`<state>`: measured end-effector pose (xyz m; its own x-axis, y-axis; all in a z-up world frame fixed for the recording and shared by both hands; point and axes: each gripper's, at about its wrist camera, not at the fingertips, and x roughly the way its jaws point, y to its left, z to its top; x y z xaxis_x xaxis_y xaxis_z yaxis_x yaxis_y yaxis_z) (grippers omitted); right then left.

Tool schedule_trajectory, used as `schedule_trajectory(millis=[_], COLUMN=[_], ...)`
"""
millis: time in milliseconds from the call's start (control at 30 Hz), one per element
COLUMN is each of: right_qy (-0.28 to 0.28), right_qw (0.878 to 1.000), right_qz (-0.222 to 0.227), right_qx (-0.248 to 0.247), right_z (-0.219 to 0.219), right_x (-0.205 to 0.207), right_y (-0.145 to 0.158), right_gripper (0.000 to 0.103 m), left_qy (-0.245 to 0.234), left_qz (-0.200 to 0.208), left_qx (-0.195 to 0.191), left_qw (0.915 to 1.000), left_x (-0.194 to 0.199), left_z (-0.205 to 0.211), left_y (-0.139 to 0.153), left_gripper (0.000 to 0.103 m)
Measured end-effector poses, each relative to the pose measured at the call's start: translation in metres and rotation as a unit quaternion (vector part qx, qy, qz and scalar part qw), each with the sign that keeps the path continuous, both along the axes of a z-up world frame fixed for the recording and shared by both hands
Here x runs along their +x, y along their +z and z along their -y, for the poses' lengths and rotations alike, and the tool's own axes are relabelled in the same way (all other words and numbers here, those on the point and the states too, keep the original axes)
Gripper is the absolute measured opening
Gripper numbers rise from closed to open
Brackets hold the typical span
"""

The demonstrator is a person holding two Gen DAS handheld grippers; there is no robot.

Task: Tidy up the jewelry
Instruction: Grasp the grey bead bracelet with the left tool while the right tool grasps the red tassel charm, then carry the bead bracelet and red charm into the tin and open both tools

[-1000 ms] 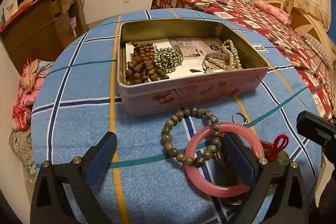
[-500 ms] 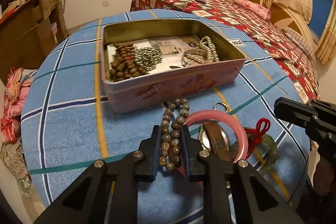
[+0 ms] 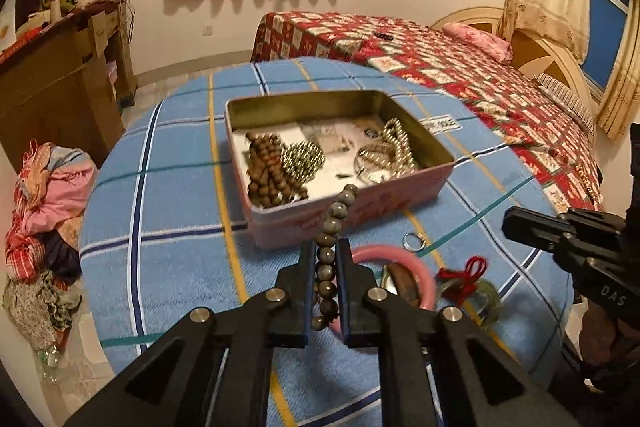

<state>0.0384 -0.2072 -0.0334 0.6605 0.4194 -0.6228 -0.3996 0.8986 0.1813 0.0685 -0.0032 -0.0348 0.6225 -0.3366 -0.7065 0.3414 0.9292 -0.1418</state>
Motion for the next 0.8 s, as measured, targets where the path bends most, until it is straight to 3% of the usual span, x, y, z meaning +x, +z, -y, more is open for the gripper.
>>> schedule_trajectory(millis=[500,633,667,700,733,800], right_qy=[-0.004,0.009,0.011,0.016,0.026,0.035], right_qw=[0.999,1.0,1.0,1.0,1.0,0.999], right_qz=[0.043,0.02,0.017,0.009,-0.001,-0.012], right_qx=[-0.002,-0.015,-0.02,-0.022,-0.017,-0.01], right_z=[0.012,0.009,0.008,0.006,0.005,0.005], right_x=[0.031,0.037,0.035,0.032,0.029,0.021], right_y=[0.043,0.04,0.037,0.03,0.025,0.014], right_gripper=[0.005,0.007,0.017,0.038,0.047,0.053], left_qy=[-0.004,-0.005,-0.005,-0.006,-0.006,-0.006], left_qz=[0.046,0.048,0.047,0.044,0.04,0.032], left_qx=[0.012,0.01,0.009,0.008,0.007,0.006], left_qw=[0.9989,0.9988,0.9988,0.999,0.9991,0.9994], left_x=[0.025,0.026,0.025,0.024,0.022,0.02], left_z=[0.009,0.008,0.008,0.007,0.006,0.005], left_y=[0.04,0.041,0.04,0.038,0.035,0.028], left_gripper=[0.009,0.009,0.009,0.009,0.009,0.009])
